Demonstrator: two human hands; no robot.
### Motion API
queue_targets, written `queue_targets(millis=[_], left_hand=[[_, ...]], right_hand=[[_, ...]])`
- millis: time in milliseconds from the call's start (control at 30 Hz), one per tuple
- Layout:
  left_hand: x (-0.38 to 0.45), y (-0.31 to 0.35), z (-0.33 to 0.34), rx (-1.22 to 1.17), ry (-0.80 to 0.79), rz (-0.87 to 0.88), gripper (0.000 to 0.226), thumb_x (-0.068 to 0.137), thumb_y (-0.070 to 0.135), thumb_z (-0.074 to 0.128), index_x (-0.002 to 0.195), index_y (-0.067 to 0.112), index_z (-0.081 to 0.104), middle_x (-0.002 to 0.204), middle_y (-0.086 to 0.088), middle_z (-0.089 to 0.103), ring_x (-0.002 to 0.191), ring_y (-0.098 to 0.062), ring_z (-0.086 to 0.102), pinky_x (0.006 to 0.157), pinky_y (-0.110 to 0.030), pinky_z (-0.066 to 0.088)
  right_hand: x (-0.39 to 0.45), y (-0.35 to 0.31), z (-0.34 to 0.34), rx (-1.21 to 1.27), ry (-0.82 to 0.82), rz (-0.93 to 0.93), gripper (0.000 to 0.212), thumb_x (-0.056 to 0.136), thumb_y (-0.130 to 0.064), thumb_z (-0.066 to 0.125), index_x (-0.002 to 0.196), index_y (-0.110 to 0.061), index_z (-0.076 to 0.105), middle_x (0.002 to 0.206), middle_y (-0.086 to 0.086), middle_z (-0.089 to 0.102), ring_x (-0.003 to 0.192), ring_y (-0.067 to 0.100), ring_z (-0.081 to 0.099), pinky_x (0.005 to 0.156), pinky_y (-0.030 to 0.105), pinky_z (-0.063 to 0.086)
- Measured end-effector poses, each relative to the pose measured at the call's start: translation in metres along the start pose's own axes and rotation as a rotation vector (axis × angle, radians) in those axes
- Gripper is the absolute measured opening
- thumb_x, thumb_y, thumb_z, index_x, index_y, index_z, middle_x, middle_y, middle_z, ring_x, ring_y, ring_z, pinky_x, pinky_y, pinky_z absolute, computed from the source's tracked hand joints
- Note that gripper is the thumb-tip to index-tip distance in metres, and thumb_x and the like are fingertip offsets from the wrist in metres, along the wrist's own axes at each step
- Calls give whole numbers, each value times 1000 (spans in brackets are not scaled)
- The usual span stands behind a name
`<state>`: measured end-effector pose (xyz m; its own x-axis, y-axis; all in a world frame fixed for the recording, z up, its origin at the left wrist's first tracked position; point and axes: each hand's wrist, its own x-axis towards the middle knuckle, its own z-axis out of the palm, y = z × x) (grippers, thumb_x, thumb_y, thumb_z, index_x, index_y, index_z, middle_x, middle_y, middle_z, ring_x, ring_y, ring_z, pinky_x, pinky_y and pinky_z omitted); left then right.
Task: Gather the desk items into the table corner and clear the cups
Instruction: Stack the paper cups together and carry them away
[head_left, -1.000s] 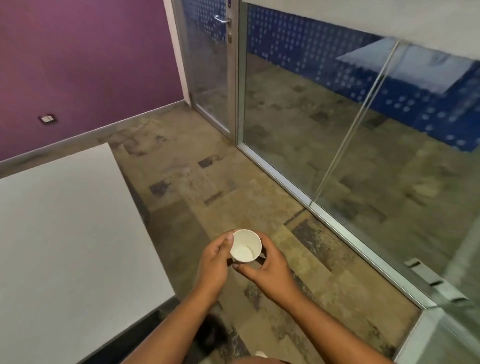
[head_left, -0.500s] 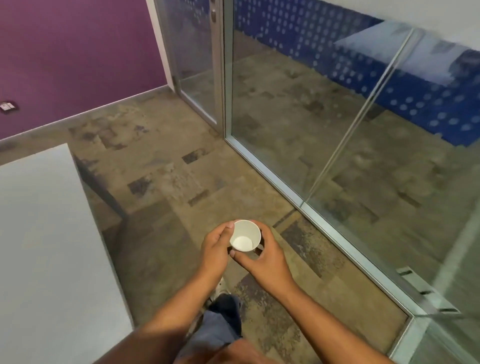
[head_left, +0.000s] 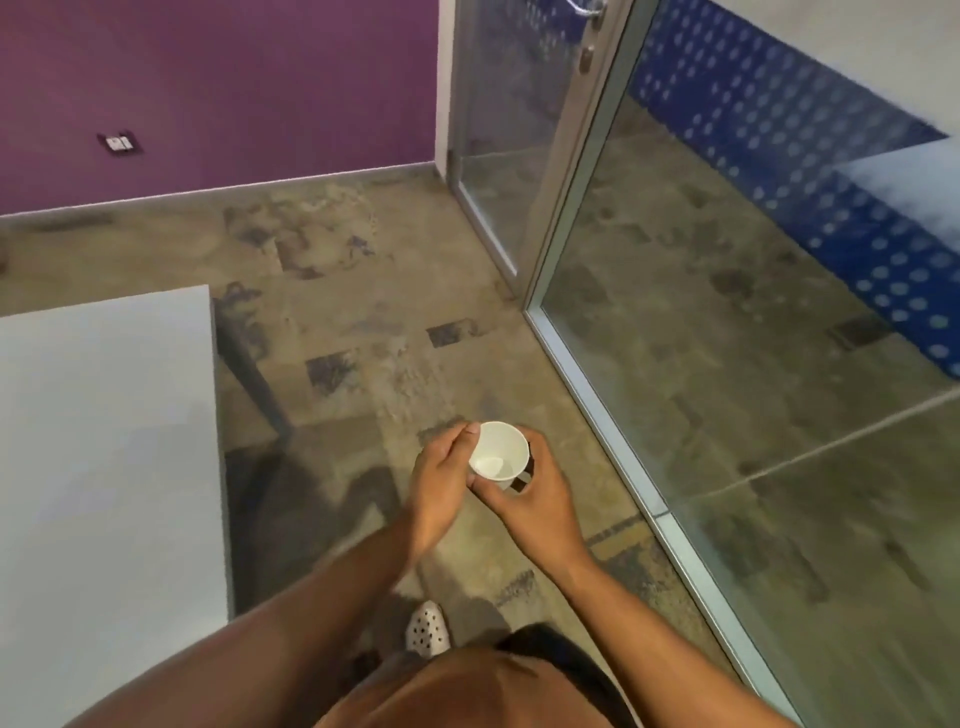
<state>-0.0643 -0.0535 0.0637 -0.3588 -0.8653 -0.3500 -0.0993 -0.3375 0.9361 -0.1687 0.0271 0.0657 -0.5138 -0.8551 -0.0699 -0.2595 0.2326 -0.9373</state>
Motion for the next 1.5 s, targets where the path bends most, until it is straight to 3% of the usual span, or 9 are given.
queue_targets(millis=[133, 267, 400, 533, 667, 833, 1000, 1133, 1500], left_hand=[[42, 27, -40, -7, 137, 3, 27, 110, 22, 49, 96, 33, 70, 90, 12, 73, 84, -2, 69, 68, -12, 53], [82, 38, -84, -22, 308, 17, 25, 110, 19, 50, 99, 27, 72, 96, 6, 75, 92, -13, 69, 74, -14, 54], [127, 46, -128, -37, 400, 18, 28, 110, 18, 49, 106, 26, 75, 101, 2, 79, 99, -16, 73, 88, -40, 57], [163, 62, -161, -112, 602, 4, 28, 110, 18, 48, 106, 17, 76, 99, -3, 78, 95, -21, 73, 72, -25, 58], [185, 70, -198, -128, 774, 27, 31, 111, 26, 46, 108, 16, 76, 102, -5, 77, 96, -23, 72, 79, -33, 58], [191, 72, -252, -167, 1044, 60, 31, 110, 29, 46, 112, 23, 77, 108, 8, 79, 102, -10, 72, 89, -28, 57], [191, 58, -316, -304, 1182, 18, 40, 99, 49, 44, 113, 29, 76, 112, 8, 78, 109, -16, 71, 96, -43, 58], [186, 53, -369, -417, 1276, 33, 39, 96, 45, 45, 109, 25, 77, 106, 8, 78, 102, -11, 72, 92, -37, 57], [147, 27, -470, -485, 1401, -26, 25, 109, 33, 50, 105, 27, 74, 102, 8, 77, 98, -13, 72, 86, -32, 56]], right_hand=[[66, -21, 41, 17, -155, -45, 63, 74, -28, 94, 126, -31, 59, 117, -25, 64, 110, 0, 64, 85, 22, 57], [128, -30, 91, 20, -347, -47, 65, 72, -26, 95, 125, -35, 60, 119, -20, 67, 113, 1, 64, 93, 32, 60], [191, -36, 150, 28, -500, -74, 67, 72, -23, 95, 126, -40, 60, 124, -17, 68, 118, 4, 65, 102, 41, 58], [249, -51, 199, -24, -685, -152, 72, 73, -29, 94, 133, -39, 56, 130, -19, 66, 122, 4, 63, 103, 38, 57], [291, -74, 253, -74, -877, -257, 73, 73, -40, 91, 135, -37, 54, 134, -16, 63, 124, 5, 61, 102, 39, 58], [302, -113, 327, -113, -1102, -336, 79, 70, -52, 85, 140, -37, 52, 137, -18, 62, 127, 3, 59, 105, 38, 55], [296, -140, 408, -148, -1263, -378, 70, 75, -35, 92, 133, -39, 54, 129, -19, 64, 120, 2, 62, 98, 25, 57], [279, -159, 468, -194, -1340, -423, 68, 73, -39, 93, 126, -49, 53, 125, -27, 62, 116, 1, 61, 93, 21, 57], [227, -185, 582, -257, -1540, -416, 63, 75, -41, 90, 127, -43, 55, 127, -19, 63, 118, 5, 63, 95, 35, 60]])
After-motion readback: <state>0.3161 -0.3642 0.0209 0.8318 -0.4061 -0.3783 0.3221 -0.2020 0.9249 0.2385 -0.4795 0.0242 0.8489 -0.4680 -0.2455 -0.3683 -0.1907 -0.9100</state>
